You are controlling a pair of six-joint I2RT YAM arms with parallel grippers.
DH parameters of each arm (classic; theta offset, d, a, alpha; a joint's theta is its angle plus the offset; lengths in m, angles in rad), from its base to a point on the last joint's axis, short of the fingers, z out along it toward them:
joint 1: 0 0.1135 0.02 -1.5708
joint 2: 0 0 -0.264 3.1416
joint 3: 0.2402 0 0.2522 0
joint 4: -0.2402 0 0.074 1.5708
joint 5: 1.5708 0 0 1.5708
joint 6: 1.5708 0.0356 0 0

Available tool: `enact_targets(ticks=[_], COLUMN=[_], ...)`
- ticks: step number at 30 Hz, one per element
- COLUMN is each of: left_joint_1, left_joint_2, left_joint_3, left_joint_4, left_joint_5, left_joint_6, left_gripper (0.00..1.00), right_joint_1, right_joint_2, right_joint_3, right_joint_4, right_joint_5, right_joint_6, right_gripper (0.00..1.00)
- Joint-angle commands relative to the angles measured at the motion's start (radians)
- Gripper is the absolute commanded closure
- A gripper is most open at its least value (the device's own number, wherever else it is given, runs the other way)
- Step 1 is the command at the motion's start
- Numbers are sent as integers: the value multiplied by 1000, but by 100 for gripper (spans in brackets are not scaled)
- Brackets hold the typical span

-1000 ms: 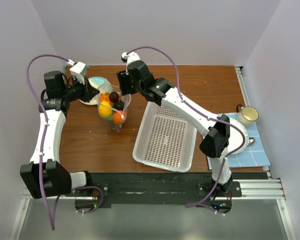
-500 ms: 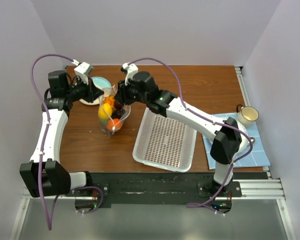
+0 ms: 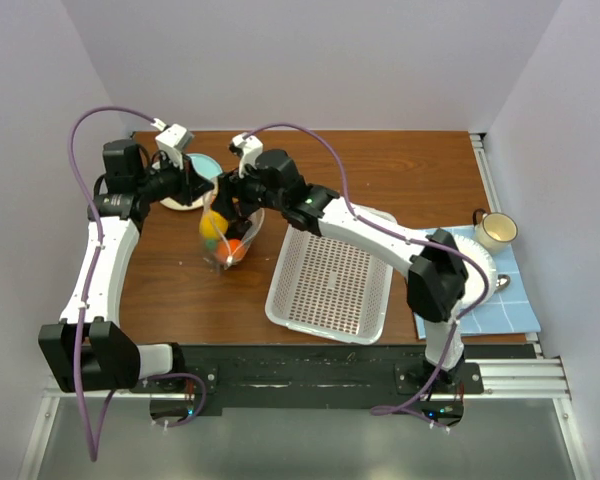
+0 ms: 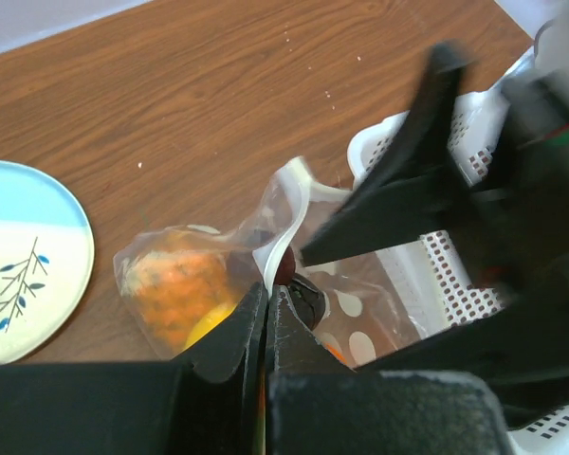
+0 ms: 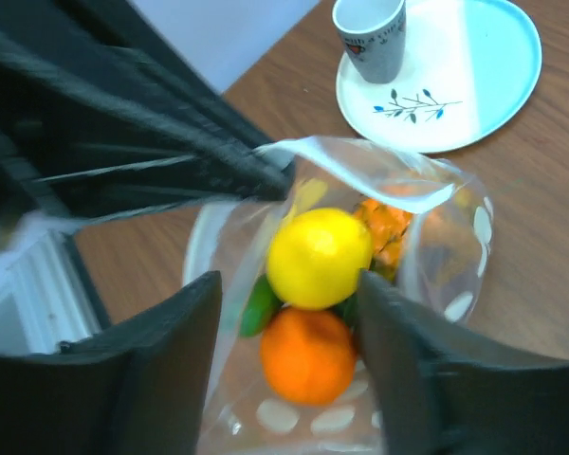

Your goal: Open the zip-top bag and remove the fake food

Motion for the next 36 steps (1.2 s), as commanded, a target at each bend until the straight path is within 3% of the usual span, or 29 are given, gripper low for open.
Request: enact_targets(ticks=[1,4,11,16,21,26,27,28,30,33,36], left_joint_1=[-17,-22,-22,-22,-22,-22,-22,-22,-20,-2,85], left_joint_2=[-10,-7,-10,-44,-56,-50,-52,-59,-67,-76,-55], left_joint_3=[103,186,381,375,332,232,215,177,140,73,30], left_joint_4=[10,-34,-198,-235,-261,-237,-219,-199,-134,-48,10], left_joint_5=[22,26,54,82,137,97,45,13,-105,-254,-242], left_joint_6=[-15,-7,31,32,42,71,57,51,51,77,95], left_gripper=[100,100,100,100,100,100,95,67,60,34,29], right_joint_1=[16,23,51,89,88,89,89,89,89,89,89], right_joint_2=[121,181,259,256,230,196,194,193,198,204,207], right_joint_3=[100,132,209,226,119,-4,-16,-27,-42,-50,-52], right_joint_4=[-101,-128,-148,-117,-50,-20,-16,-17,-28,-39,-43], right_joint_5=[29,32,-65,-129,-168,-178,-177,-178,-178,-169,-157], right_joint_6=[-82,-82,-20,24,76,81,86,84,83,84,83], right_gripper=[18,5,5,3,1,1,1,1,1,1,1])
